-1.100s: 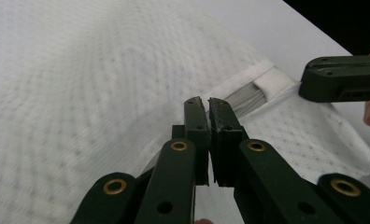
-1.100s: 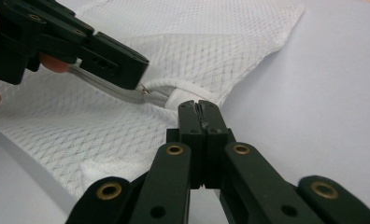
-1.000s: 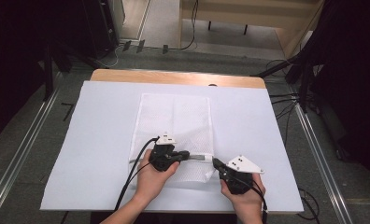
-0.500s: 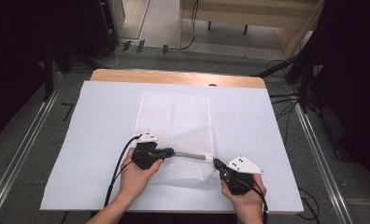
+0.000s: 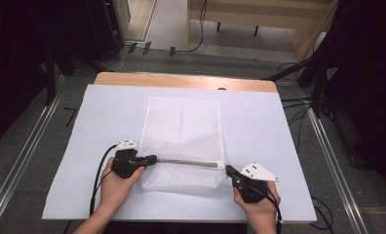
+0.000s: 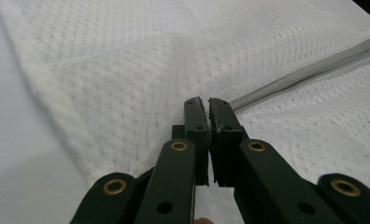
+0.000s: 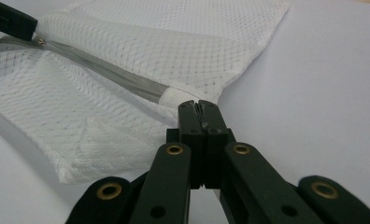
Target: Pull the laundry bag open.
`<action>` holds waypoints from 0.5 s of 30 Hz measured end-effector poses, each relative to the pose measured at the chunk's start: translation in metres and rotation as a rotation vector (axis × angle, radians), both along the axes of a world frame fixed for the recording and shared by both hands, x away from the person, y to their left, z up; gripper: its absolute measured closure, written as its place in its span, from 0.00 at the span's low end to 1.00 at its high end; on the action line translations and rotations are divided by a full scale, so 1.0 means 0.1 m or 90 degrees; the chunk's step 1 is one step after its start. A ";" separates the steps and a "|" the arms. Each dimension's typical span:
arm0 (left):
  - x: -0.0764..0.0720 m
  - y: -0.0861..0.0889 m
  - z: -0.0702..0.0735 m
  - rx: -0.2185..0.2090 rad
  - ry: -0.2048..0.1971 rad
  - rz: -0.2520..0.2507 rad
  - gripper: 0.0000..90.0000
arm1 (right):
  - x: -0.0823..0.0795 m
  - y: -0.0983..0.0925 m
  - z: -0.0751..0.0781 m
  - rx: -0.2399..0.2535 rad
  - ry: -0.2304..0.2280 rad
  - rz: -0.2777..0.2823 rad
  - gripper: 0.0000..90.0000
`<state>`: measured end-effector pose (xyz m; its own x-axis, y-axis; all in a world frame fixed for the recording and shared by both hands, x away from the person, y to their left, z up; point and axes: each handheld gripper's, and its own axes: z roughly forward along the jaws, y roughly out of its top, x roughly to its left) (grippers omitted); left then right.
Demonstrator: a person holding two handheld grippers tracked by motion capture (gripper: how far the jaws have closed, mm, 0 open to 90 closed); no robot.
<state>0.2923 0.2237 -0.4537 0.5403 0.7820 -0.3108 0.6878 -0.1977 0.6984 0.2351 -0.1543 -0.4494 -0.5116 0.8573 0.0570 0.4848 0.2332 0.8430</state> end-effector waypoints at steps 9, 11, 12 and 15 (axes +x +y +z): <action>-0.08 0.23 0.02 0.008 -0.003 0.018 0.97 | 0.01 -0.02 -0.01 0.000 0.002 0.003 1.00; -0.10 0.27 0.02 0.011 -0.004 0.016 0.97 | 0.02 -0.04 -0.01 0.002 0.005 0.000 1.00; -0.11 0.30 0.03 0.010 -0.004 0.018 0.97 | 0.02 -0.04 -0.01 0.002 0.005 0.000 1.00; -0.14 0.36 0.04 0.017 -0.011 0.024 0.97 | 0.01 -0.03 0.00 -0.003 0.002 -0.001 1.00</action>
<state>0.2781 0.2595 -0.4494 0.5159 0.8094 -0.2805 0.6824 -0.1905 0.7057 0.2362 -0.1576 -0.4499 -0.5097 0.8587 0.0537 0.4876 0.2368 0.8404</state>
